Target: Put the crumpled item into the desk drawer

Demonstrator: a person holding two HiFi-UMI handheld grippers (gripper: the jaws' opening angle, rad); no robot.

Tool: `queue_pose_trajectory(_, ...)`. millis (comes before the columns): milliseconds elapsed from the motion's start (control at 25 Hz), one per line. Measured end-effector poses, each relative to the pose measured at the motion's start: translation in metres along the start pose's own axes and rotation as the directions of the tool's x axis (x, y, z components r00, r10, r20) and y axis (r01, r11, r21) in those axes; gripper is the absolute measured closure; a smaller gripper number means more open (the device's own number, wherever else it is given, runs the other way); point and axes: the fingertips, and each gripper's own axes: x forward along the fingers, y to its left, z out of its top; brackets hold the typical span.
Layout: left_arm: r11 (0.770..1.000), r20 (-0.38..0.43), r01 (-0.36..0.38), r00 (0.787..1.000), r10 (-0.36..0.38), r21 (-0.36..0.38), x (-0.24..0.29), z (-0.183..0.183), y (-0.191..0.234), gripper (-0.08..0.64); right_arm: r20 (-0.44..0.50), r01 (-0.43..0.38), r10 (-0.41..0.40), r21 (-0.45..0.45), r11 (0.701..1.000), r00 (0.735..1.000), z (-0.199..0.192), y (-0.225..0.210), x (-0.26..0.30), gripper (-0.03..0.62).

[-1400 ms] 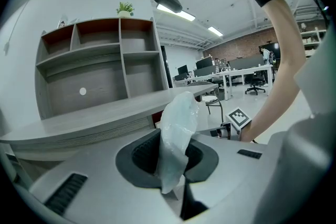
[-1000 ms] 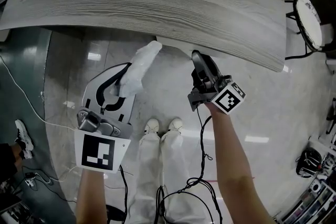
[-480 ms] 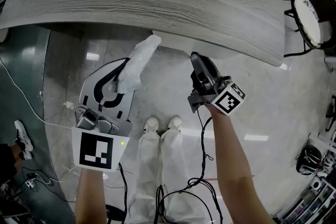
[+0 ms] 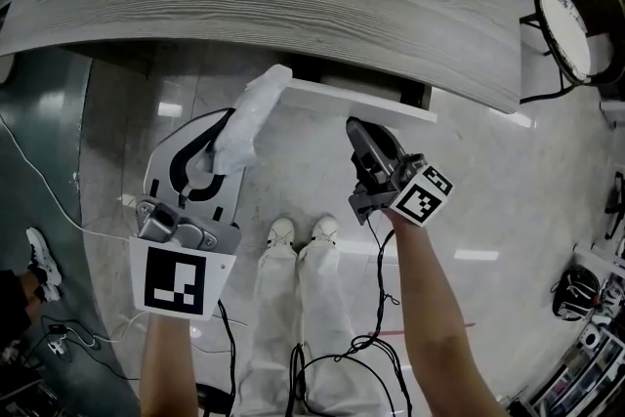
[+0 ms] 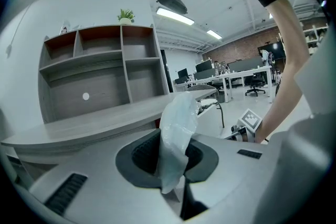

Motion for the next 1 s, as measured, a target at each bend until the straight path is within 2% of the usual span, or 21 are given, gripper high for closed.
queue_pose_trajectory(200, 1.000, 0.004, 0.010, 1.000, -0.010, 0.010, -0.005, -0.002, -0.001, 0.512, -0.019, 0.026, -0.026, -0.003, 1.000, 0.999, -0.004, -0.001, -0.002, 0.502)
queue_pose_trajectory(480, 0.999, -0.008, 0.028, 1.000, -0.028, 0.026, -0.004, -0.004, -0.006, 0.512, -0.022, 0.166, -0.169, -0.082, 0.983, 0.985, -0.009, -0.007, -0.004, 0.483)
queue_pose_trajectory(640, 0.998, -0.002, 0.039, 0.999, -0.039, 0.050, -0.007, 0.007, -0.008, 0.511, -0.034, 0.305, -0.315, -0.177, 0.936, 0.948, -0.009, -0.016, -0.028, 0.498)
queue_pose_trajectory(760, 0.995, 0.005, 0.061, 0.998, -0.062, 0.085, -0.008, 0.018, -0.011, 0.511, -0.038, 0.403, -0.427, -0.268, 0.875, 0.903, -0.004, -0.012, -0.045, 0.583)
queue_pose_trajectory(840, 0.992, 0.007, 0.072, 0.997, -0.074, 0.099, -0.008, 0.025, -0.016, 0.511, -0.051, 0.412, -0.451, -0.325, 0.851, 0.891, 0.000, 0.001, -0.055, 0.583)
queue_pose_trajectory(1000, 0.985, -0.011, 0.091, 0.996, -0.091, 0.148, -0.005, 0.040, -0.024, 0.512, -0.021, 0.430, -0.467, -0.359, 0.829, 0.884, 0.019, 0.030, -0.066, 0.583)
